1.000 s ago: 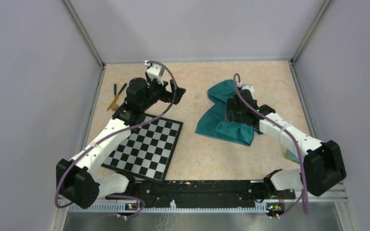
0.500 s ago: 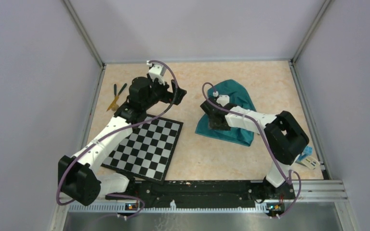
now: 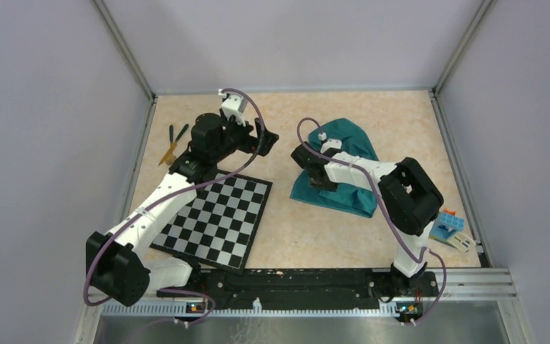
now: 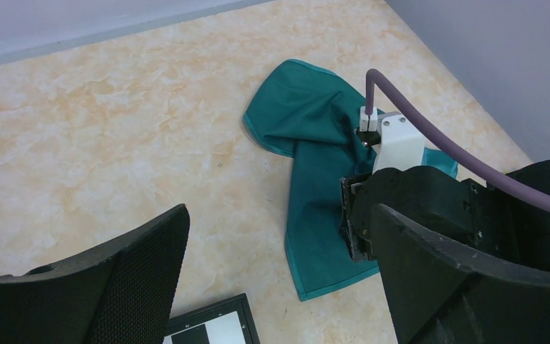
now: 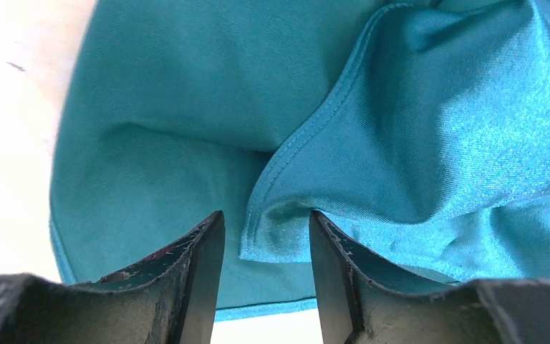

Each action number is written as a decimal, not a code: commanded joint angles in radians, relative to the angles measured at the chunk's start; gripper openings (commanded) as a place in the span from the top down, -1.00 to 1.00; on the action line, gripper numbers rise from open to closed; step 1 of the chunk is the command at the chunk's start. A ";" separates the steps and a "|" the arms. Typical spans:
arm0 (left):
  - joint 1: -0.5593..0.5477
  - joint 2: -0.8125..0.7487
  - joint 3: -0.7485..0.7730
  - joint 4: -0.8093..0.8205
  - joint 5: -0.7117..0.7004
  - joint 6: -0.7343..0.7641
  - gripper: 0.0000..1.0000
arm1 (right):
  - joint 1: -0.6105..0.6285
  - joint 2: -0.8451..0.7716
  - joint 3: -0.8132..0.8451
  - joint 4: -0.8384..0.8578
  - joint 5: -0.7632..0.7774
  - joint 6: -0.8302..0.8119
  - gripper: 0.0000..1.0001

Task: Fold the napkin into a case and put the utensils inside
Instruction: Pick up the crumpled napkin from the center of the board.

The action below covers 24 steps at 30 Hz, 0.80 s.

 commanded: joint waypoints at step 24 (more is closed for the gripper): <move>-0.134 0.143 0.055 -0.160 -0.033 -0.134 -1.00 | -0.009 -0.365 -0.190 0.062 -0.017 -0.097 1.00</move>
